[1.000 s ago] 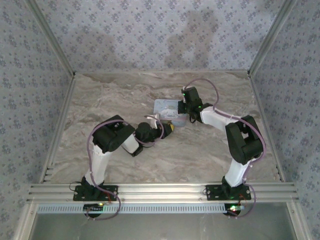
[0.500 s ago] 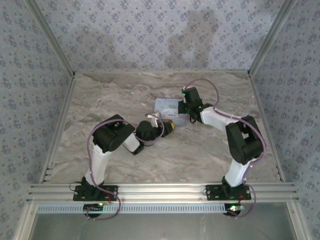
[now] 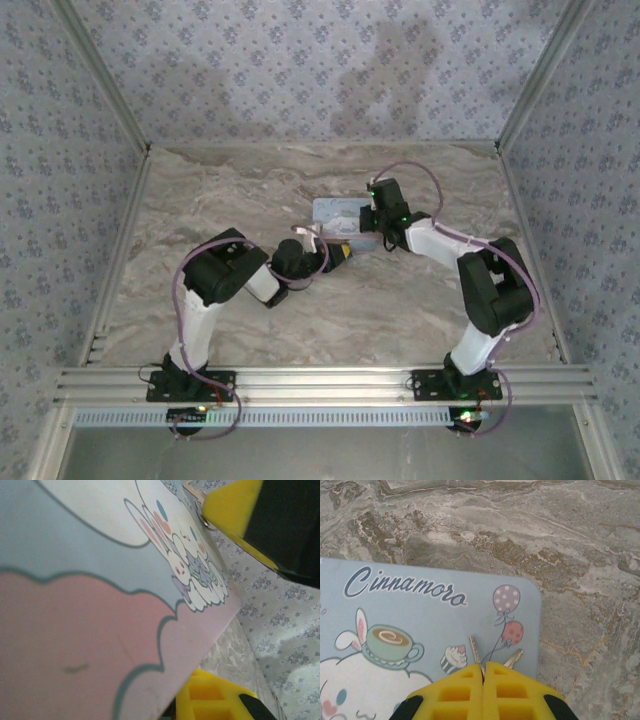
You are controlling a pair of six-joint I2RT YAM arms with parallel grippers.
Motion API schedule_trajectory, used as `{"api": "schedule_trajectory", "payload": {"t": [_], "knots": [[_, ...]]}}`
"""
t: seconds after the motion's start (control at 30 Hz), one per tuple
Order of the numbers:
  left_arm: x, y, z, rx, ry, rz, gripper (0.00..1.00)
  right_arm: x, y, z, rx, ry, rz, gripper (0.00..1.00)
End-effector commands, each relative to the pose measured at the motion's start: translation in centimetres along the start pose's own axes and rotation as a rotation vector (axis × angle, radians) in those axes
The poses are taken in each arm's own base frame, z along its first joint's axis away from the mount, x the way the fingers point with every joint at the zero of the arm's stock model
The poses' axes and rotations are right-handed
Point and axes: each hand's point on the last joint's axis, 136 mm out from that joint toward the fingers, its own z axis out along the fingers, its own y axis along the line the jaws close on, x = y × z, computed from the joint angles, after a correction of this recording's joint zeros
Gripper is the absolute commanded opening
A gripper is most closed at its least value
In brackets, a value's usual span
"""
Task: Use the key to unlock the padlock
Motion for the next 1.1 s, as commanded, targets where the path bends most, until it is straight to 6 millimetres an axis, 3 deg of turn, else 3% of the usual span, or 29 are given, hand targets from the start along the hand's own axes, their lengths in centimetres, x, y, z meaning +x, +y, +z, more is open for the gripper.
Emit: {"api": "schedule_trajectory", "payload": {"t": [0.0,0.13,0.27,0.43,0.57,0.77,1.07], "knots": [[3.5,5.1,-0.6,-0.17,0.128,-0.096,0.06,-0.4,0.1,-2.0,-0.025,-0.012,0.015,0.0],[3.7,4.4,-0.6,-0.164,0.158,-0.139,0.05,-1.7,0.3,-5.2,-0.081,-0.079,0.04,0.0],[3.3,3.6,-0.8,-0.158,0.157,-0.17,0.04,-1.7,0.7,-8.9,-0.184,-0.143,0.094,0.0],[2.5,1.9,-0.3,-0.12,0.17,-0.227,0.03,0.6,1.3,-13.1,-0.386,-0.211,0.225,0.0],[1.7,0.5,-0.1,-0.086,0.164,-0.258,0.03,2.9,1.9,-15.3,-0.508,-0.246,0.284,0.0],[0.4,-1.6,0.2,-0.031,0.144,-0.287,0.03,6.1,1.8,-15.1,-0.588,-0.249,0.421,0.0],[-0.8,-3.3,0.6,0.031,0.123,-0.335,0.03,8.3,2.3,-12.9,-0.586,-0.238,0.509,0.0]]}}
